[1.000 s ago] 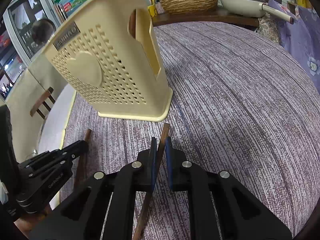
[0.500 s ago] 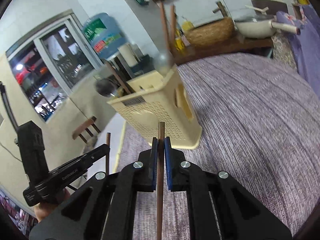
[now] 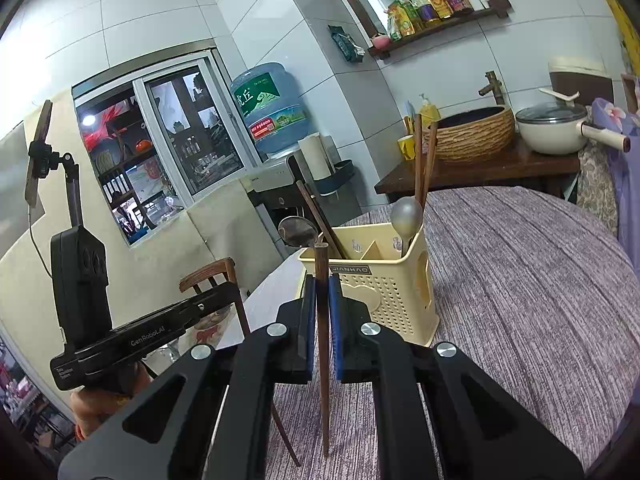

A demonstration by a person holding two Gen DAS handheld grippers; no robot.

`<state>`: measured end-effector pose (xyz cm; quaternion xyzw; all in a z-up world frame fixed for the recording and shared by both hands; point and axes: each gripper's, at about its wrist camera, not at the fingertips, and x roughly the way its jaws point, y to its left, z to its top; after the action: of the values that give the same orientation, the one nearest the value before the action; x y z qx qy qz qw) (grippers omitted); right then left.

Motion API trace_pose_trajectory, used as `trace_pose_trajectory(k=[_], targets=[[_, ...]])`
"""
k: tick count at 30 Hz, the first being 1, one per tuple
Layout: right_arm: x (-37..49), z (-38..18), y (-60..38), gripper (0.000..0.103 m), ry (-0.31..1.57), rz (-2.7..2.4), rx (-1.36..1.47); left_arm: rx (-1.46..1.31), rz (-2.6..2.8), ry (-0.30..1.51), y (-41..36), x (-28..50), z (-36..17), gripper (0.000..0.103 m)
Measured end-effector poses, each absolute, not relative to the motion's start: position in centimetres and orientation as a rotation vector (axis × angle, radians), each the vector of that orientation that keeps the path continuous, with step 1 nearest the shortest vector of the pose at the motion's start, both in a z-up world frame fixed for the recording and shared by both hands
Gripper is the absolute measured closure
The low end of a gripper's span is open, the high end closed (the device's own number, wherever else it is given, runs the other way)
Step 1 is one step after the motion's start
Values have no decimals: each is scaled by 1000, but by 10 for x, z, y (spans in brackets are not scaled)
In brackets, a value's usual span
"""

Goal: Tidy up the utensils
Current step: 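Lift both chopsticks upright and lower them into the cream holder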

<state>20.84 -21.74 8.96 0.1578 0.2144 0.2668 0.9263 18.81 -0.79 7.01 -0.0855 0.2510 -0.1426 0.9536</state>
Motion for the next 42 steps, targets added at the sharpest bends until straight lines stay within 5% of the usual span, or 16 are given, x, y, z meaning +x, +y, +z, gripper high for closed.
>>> trace_pose_trajectory(k=[17,33,42], targets=[[217,121,-215,95,369,559,269,-187,-305,445,-3,187,99,96],[264,244,-215,95,168,474,173,-176,-259,218,-3,227,222,96],[304,194,-209,95,221,383,152,-182,-200,288,-20,276,171,96]])
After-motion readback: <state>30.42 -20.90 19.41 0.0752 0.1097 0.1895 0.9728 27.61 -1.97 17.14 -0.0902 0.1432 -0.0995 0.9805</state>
